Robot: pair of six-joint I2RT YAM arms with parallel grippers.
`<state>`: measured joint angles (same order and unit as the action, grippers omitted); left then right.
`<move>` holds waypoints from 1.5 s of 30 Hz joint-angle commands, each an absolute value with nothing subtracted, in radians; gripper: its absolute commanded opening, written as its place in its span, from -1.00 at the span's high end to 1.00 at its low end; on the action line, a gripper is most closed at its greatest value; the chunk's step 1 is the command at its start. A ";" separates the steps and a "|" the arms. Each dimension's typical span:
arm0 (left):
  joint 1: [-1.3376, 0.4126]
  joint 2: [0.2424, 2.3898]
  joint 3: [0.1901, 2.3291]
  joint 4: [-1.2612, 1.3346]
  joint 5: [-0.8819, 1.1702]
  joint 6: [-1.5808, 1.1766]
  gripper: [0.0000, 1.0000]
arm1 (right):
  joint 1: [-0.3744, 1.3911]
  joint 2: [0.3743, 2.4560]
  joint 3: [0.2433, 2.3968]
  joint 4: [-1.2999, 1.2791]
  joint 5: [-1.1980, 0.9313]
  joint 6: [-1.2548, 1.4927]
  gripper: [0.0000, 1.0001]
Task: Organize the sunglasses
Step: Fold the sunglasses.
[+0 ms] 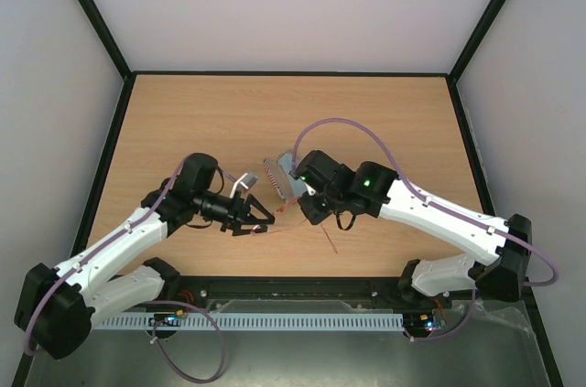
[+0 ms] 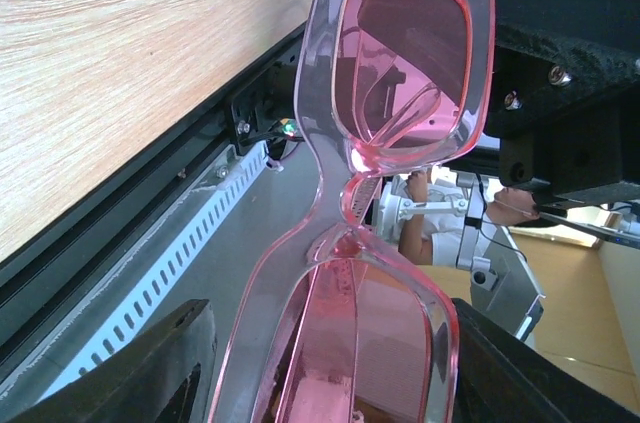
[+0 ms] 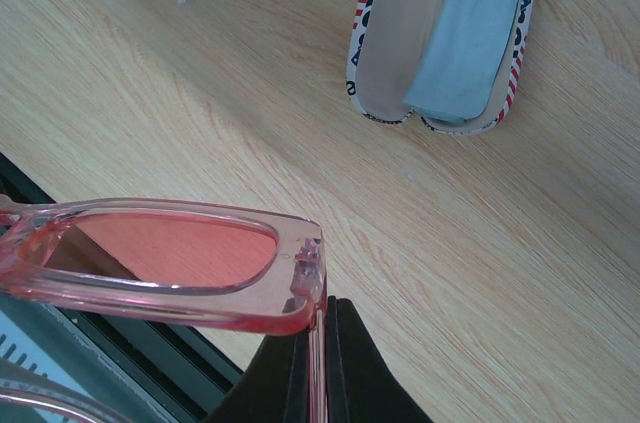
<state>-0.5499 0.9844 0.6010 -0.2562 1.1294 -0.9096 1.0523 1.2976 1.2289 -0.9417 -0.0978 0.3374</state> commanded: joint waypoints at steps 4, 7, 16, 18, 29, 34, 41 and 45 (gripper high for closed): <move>-0.563 0.980 0.595 -0.259 1.148 -0.925 -0.07 | 1.058 1.282 1.227 -0.940 -0.066 0.328 0.97; -0.563 0.981 0.596 -0.256 1.148 -0.926 0.01 | 1.058 1.283 1.228 -0.941 -0.061 0.330 0.97; -0.567 0.982 0.591 -0.255 1.149 -0.927 0.13 | 1.058 1.306 1.251 -0.952 -0.047 0.331 0.97; -0.565 0.982 0.591 -0.255 1.147 -0.927 0.14 | 1.058 1.305 1.256 -0.955 -0.041 0.334 0.97; -0.557 0.982 0.592 -0.264 1.141 -0.919 0.14 | 1.056 1.302 1.297 -0.994 0.050 0.378 0.48; -0.546 0.985 0.598 -0.266 1.138 -0.915 0.14 | 1.032 1.286 1.352 -1.034 0.135 0.429 0.42; -0.528 1.040 0.660 -0.244 1.055 -0.921 0.18 | 1.015 1.215 1.364 -1.009 -0.049 0.481 0.31; -0.528 1.064 0.661 -0.166 1.027 -0.958 0.19 | 1.046 1.181 1.224 -0.921 -0.181 0.526 0.35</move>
<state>-0.5331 1.0447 0.6250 -0.2420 1.0595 -0.9230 1.0176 1.2049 1.3273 -0.9737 -0.0467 0.4683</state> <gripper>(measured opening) 0.488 0.328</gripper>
